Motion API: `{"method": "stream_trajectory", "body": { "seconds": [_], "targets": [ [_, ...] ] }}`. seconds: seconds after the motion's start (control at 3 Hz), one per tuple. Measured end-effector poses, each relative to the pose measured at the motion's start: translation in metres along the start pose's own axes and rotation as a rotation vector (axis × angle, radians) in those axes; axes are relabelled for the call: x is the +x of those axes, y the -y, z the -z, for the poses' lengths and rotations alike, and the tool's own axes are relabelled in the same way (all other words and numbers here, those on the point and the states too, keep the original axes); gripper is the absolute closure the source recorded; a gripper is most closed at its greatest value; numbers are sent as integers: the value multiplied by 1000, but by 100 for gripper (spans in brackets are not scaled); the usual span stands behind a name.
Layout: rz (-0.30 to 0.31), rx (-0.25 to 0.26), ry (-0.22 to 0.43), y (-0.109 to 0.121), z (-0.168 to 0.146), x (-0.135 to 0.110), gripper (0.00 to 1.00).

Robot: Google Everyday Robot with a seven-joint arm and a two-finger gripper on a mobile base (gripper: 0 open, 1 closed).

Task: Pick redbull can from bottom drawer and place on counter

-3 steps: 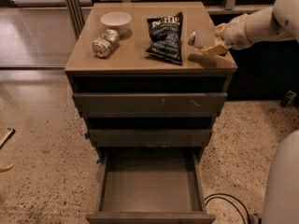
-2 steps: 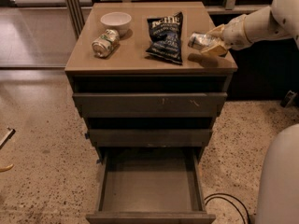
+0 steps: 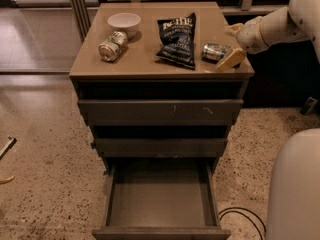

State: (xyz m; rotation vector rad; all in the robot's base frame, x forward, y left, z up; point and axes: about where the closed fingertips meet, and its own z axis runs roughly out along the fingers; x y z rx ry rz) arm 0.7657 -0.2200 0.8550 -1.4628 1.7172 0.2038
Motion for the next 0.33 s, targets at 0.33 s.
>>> {"method": "stream_trajectory", "body": {
  "seconds": [0.33],
  "targets": [
    [0, 0, 0, 0, 0, 0, 0]
  ]
}}
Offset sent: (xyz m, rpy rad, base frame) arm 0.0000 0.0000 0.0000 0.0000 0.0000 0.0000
